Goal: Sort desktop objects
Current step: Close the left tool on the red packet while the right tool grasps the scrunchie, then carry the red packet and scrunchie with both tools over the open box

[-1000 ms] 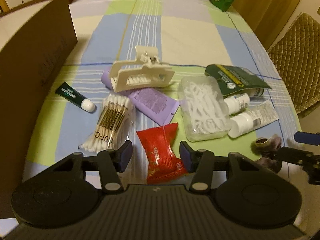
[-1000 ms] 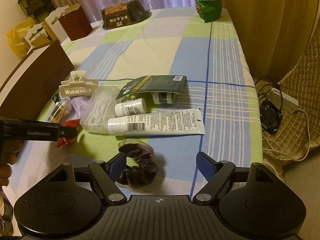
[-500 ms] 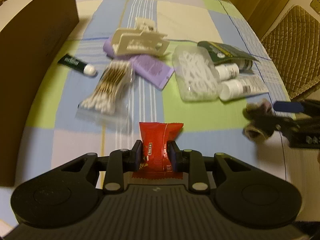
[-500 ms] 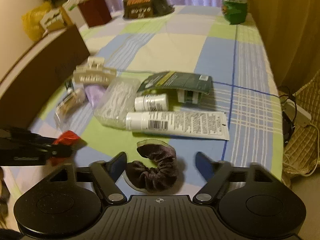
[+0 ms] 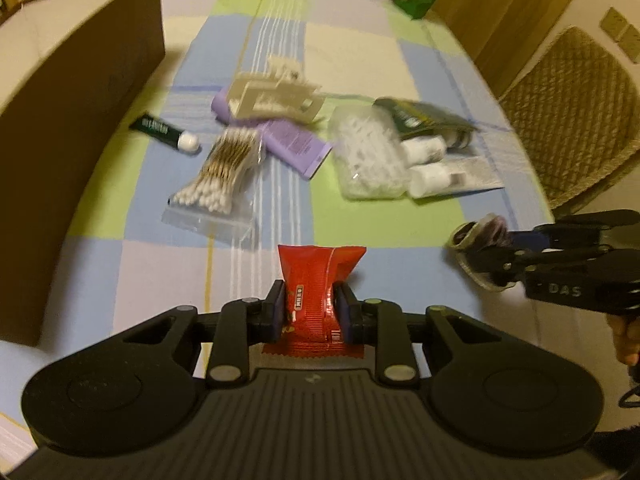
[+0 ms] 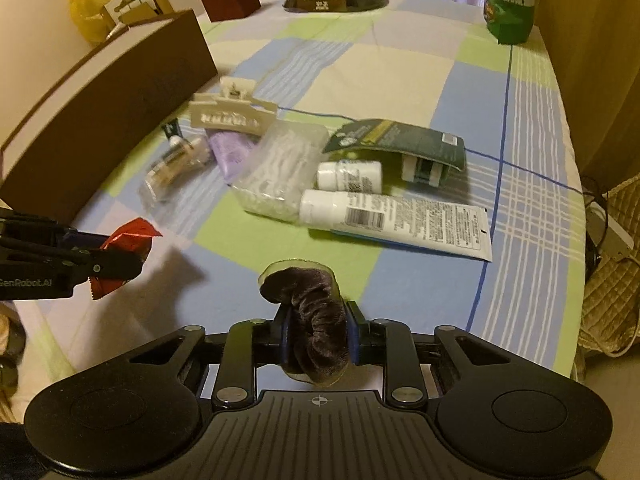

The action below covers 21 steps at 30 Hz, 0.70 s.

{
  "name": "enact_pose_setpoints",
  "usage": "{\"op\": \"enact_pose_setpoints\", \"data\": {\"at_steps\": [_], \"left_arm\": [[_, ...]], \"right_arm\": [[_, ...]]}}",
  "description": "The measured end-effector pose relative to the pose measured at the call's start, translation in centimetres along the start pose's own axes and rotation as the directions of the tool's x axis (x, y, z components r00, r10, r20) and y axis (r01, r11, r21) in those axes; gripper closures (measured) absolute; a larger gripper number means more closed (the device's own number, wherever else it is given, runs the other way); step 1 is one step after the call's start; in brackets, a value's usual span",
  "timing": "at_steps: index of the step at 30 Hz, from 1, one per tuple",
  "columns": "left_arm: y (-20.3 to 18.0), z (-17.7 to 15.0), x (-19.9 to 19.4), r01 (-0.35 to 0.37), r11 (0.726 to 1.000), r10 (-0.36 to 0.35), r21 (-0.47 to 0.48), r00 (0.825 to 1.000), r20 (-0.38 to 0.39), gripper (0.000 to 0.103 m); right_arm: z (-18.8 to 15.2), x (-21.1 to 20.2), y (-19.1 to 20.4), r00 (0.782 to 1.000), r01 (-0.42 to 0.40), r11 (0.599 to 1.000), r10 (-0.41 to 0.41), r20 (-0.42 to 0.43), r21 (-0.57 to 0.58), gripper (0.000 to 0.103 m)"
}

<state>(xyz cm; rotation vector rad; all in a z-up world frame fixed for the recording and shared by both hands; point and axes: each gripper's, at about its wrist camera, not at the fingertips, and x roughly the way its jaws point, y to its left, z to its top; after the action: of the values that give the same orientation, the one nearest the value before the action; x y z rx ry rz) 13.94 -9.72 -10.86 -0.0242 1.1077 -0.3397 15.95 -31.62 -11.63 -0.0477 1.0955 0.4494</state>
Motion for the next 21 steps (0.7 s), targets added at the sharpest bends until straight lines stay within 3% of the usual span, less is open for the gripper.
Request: {"op": "enact_pose_setpoints", "data": {"at_steps": [8, 13, 21], "left_arm": [[3.1, 1.5, -6.0, 0.038, 0.996, -0.046, 0.083, 0.995, 0.093, 0.081], [8.6, 2.5, -10.4, 0.019, 0.992, -0.037, 0.123, 0.99, 0.139, 0.081], [19.9, 4.2, -15.2, -0.086, 0.978, 0.055, 0.192, 0.986, 0.158, 0.081]], "right_arm": [[2.3, -2.1, 4.2, 0.997, -0.02, 0.995, 0.013, 0.074, 0.101, 0.078], [4.8, -2.5, 9.6, 0.991, -0.077, 0.989, 0.061, 0.121, 0.125, 0.078], [11.0, -1.5, 21.4, 0.96, -0.209, 0.978, 0.203, 0.193, 0.009, 0.078]]}}
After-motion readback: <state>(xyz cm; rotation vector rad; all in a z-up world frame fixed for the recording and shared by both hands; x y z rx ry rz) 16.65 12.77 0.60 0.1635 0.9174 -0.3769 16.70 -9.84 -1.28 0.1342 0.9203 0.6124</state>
